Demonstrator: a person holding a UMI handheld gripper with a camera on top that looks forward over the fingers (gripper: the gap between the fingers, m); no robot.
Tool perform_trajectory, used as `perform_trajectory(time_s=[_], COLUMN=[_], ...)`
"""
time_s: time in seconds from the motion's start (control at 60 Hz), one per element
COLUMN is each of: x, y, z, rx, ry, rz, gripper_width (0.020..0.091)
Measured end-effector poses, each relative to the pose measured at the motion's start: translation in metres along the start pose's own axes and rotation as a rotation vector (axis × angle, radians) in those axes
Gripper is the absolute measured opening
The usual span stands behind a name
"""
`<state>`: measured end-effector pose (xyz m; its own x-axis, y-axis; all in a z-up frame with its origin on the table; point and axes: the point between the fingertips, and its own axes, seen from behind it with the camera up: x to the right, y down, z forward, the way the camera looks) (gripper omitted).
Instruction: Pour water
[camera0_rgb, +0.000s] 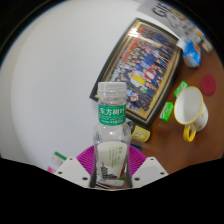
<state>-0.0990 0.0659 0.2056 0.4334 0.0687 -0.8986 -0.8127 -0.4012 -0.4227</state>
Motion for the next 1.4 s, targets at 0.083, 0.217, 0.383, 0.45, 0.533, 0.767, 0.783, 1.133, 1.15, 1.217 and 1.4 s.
perform_trajectory(time_s=[0.083, 0.217, 0.383, 0.45, 0.533, 0.767, 0.783, 1.133, 1.15, 1.217, 1.4], x=[0.003, 0.011, 0.021, 0.027, 0.031, 0.026, 0.026, -0.008, -0.008, -0.001, 0.083], y=[-0.020, -0.036, -0.035, -0.033, -0.029, -0.019, -0.019, -0.139, -0.148, -0.183, -0.244], z=[0.003, 0.005, 0.006, 0.008, 0.009, 0.006, 0.005, -0.042, -0.045, -0.054, -0.066], rx=[0.022, 0.033, 0.013, 0.006, -0.005, -0.064, -0.068, 0.086, 0.100, 0.147, 0.140], ry=[-0.043, -0.091, -0.150, -0.152, -0.152, -0.094, -0.086, 0.059, 0.070, 0.117, 0.299], rz=[0.248, 0.534, 0.796, 0.864, 0.899, 0.732, 0.695, -0.413, -0.461, -0.642, -1.008], gripper_width=[0.0406, 0.0406, 0.0407, 0.0405, 0.0405, 0.0407, 0.0406, 0.0409, 0.0410, 0.0407, 0.0408])
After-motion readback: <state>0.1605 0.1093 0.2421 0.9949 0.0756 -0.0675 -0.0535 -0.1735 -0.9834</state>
